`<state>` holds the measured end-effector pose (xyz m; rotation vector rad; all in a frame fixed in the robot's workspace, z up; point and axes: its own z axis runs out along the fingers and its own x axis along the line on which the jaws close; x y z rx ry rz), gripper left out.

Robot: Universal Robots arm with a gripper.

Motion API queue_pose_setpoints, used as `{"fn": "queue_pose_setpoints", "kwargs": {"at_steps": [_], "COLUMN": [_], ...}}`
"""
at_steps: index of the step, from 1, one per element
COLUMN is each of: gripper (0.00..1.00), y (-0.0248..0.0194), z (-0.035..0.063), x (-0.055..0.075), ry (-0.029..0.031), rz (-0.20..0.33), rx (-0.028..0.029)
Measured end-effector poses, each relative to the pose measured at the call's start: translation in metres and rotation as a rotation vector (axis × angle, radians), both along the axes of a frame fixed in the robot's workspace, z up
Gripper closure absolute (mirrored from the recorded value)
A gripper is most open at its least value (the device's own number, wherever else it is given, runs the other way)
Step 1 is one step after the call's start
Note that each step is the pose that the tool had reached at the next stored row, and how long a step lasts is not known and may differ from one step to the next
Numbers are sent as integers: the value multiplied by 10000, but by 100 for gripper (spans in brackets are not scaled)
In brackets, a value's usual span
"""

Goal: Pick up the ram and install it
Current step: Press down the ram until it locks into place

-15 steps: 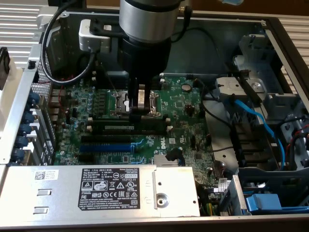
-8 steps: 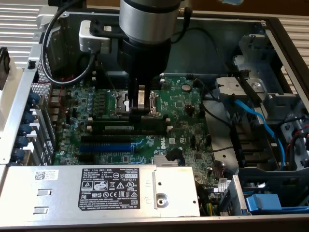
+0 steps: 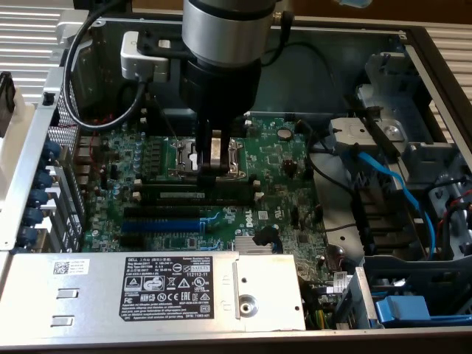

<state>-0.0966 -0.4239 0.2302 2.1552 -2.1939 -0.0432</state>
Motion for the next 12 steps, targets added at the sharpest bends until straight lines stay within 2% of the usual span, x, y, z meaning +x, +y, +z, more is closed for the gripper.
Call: {"fn": "queue_pose_setpoints", "kwargs": {"at_steps": [12], "gripper": [90], "y": [0], "z": [-8], "x": [0], "ry": [-1], "rz": [0], "rx": [0]}}
